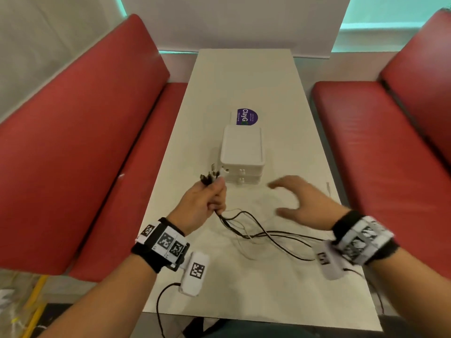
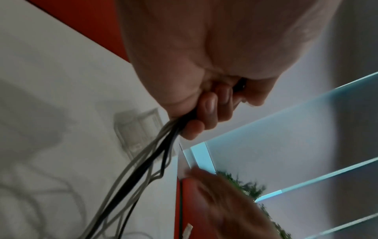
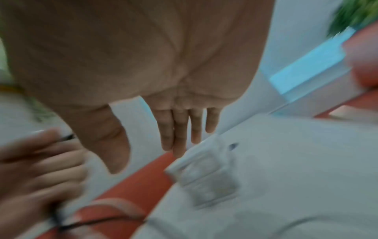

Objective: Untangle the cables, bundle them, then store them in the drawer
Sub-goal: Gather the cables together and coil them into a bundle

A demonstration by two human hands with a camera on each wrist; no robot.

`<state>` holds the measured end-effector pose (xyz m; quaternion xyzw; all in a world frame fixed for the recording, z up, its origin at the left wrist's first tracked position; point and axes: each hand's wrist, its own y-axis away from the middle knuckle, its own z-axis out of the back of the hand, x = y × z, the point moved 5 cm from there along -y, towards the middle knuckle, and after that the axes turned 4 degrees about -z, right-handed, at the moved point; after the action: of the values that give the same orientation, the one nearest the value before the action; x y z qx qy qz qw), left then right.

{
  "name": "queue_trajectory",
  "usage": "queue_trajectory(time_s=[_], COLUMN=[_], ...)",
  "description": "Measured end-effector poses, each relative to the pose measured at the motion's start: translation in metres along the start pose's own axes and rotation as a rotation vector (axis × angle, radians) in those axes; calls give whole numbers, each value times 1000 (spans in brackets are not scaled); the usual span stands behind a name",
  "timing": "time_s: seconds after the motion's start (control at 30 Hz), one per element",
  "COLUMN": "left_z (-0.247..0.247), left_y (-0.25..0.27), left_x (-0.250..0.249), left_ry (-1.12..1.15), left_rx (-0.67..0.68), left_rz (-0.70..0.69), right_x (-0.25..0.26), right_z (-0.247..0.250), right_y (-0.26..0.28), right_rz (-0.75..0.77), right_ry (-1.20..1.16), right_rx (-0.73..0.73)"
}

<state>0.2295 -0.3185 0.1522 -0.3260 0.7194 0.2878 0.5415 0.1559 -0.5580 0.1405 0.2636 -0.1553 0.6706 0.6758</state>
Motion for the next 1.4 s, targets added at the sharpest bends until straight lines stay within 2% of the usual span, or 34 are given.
queue_trajectory(time_s=[0.03, 0.1, 0.17, 0.23, 0.27, 0.33, 0.4, 0.47, 0.63, 0.73, 0.77, 0.83, 0.97, 1.13, 1.23, 1.33, 1.4], left_z=[-9, -17, -10, 6, 12, 9, -1, -4, 24, 12, 9, 11, 32, 74, 85, 75, 70], left_y=[-3, -7, -10, -8, -5, 2, 6, 6, 7, 8, 6, -2, -7, -7, -5, -6, -6], left_x=[-2, -9, -11, -12, -12, -8, 1, 5, 4, 15, 16, 11, 4, -7, -6, -2, -1], left_ry=[13, 11, -9, -218, -403, -754, -935, -1039, -1315, -1707, -1783, -1774, -1562, -1608, -1612, -1606, -1586], left_rx=[21, 3, -93, -160, -155, -38, 95, 166, 172, 347, 364, 333, 201, 42, 60, 80, 105], left_rz=[-16, -73, -67, -64, -83, -131, -159, -167, -100, -63, -65, -63, 41, 90, 140, 106, 104], right_x=[36, 91, 110, 106, 102, 93, 90, 87, 50, 49, 50, 39, -13, -108, -160, -195, -208], right_z=[-14, -45, -70, -80, -84, -90, -94, -93, -72, -65, -62, -53, -29, 1, 11, 16, 14], right_y=[-6, -17, -27, -31, -31, -27, -23, -21, -20, -15, -15, -15, -3, 35, 60, 85, 101], right_rz=[64, 77, 37, 17, 38, 105, 183, 211, 109, 132, 122, 48, -142, -453, -611, -755, -810], right_ry=[-97, -260, -366, -278, -139, 163, 299, 322, 419, 473, 472, 428, 303, 430, 379, 310, 306], right_rx=[48, 212, 264, 222, 213, 159, 107, 107, 117, 118, 128, 154, 139, 95, 75, 57, 125])
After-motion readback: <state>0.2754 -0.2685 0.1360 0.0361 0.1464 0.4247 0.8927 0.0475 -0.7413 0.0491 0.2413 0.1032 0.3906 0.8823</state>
